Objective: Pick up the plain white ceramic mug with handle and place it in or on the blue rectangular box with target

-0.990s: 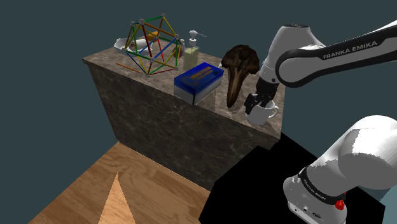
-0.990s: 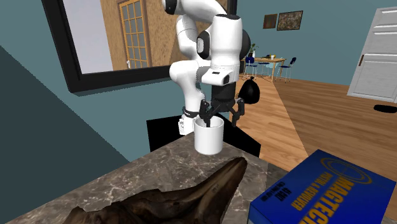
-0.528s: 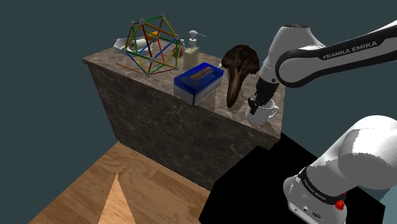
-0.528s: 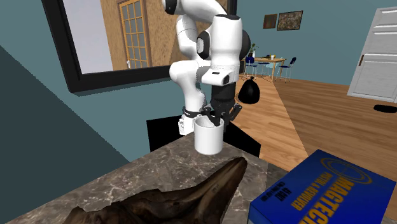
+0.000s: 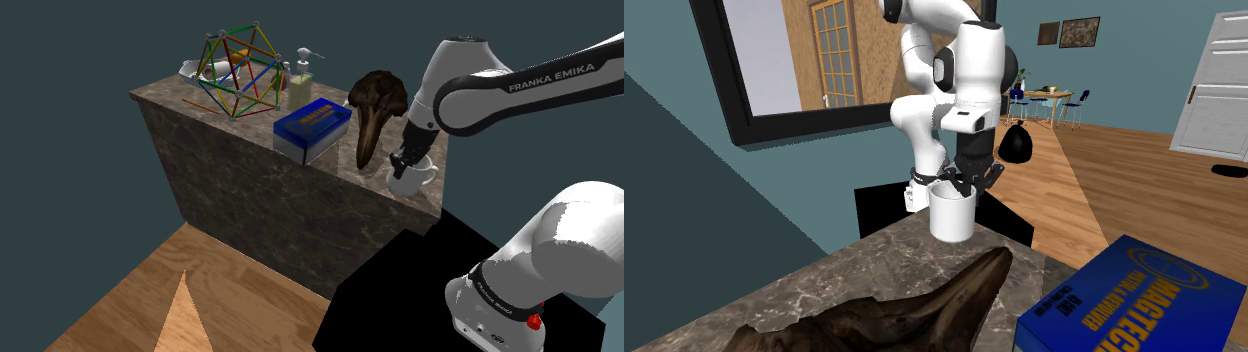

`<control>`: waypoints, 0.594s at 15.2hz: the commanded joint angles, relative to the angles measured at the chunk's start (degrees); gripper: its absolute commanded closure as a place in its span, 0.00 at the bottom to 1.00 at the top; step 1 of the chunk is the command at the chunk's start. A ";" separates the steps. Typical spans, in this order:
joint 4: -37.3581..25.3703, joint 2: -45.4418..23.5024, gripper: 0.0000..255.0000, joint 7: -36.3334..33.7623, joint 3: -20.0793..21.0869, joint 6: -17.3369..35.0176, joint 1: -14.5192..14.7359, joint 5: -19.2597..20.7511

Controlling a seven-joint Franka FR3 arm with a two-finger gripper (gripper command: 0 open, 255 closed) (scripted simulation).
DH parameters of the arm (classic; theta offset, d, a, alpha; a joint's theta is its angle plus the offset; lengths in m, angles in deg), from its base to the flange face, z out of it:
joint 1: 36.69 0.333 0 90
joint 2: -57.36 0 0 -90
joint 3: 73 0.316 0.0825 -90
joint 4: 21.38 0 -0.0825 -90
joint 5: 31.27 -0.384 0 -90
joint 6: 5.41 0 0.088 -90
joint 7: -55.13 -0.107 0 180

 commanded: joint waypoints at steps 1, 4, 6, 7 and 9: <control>-0.60 0.98 1.00 0.00 0.07 -1.59 -0.02 -0.03; -1.99 2.65 1.00 0.00 0.23 -4.65 -0.01 -0.13; -2.98 3.64 1.00 0.00 0.33 -6.63 0.01 -0.20; -3.49 4.10 1.00 0.00 0.39 -7.60 0.01 -0.23; -4.56 4.95 1.00 0.00 0.49 -9.52 0.03 -0.31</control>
